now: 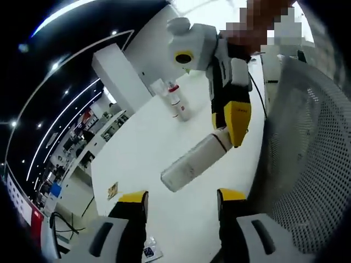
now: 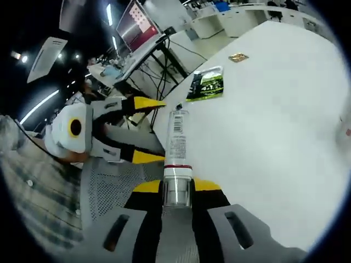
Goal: Arrange the skincare products in the storage area until every visible bottle or jar stands upright without overlapping.
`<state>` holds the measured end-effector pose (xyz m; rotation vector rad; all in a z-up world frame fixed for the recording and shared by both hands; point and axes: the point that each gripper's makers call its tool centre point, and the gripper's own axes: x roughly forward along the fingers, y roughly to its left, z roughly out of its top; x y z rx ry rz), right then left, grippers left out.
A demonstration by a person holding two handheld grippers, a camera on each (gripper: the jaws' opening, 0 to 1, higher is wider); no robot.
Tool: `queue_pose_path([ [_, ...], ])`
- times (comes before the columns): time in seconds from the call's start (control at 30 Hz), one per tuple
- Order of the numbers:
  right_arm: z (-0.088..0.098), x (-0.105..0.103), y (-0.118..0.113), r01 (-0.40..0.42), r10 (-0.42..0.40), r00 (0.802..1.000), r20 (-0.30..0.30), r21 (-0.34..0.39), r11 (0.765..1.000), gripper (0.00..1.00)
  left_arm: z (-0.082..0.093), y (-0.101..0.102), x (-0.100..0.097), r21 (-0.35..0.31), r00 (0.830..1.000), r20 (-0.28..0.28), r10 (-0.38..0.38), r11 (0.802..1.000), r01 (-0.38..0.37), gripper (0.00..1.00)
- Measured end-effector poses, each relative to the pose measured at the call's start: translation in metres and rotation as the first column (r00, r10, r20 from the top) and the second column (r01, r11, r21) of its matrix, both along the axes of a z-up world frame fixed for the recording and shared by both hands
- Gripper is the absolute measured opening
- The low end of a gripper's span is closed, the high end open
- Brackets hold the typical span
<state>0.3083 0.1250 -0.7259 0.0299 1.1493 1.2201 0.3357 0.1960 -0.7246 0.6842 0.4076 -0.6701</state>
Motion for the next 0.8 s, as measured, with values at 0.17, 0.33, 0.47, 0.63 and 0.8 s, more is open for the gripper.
queue_pose_path([
  [0.17, 0.008, -0.021, 0.007, -0.083, 0.083, 0.987, -0.137, 0.002, 0.997, 0.17, -0.003, -0.006, -0.006, 0.044, 0.998, -0.005, -0.060, 0.997, 0.060, 0.61],
  [0.33, 0.023, -0.033, 0.015, -0.141, 0.146, 0.958, -0.245, 0.034, 0.989, 0.17, -0.010, -0.007, -0.010, 0.104, 0.995, -0.026, -0.095, 0.990, 0.097, 0.57],
  [0.47, 0.031, -0.040, 0.019, -0.204, 0.207, 0.933, -0.294, 0.041, 0.978, 0.17, -0.009, -0.015, -0.018, 0.148, 0.985, -0.019, -0.171, 0.974, 0.172, 0.32],
  [0.63, 0.034, -0.040, 0.017, -0.216, 0.210, 0.901, -0.380, 0.028, 0.976, 0.18, -0.009, -0.012, -0.018, 0.163, 0.985, -0.020, -0.169, 0.972, 0.170, 0.30],
  [0.8, 0.042, -0.038, 0.011, -0.210, 0.223, 0.870, -0.439, 0.078, 0.975, 0.20, -0.009, -0.022, -0.028, 0.052, 0.975, -0.091, -0.204, 0.977, 0.209, 0.28],
])
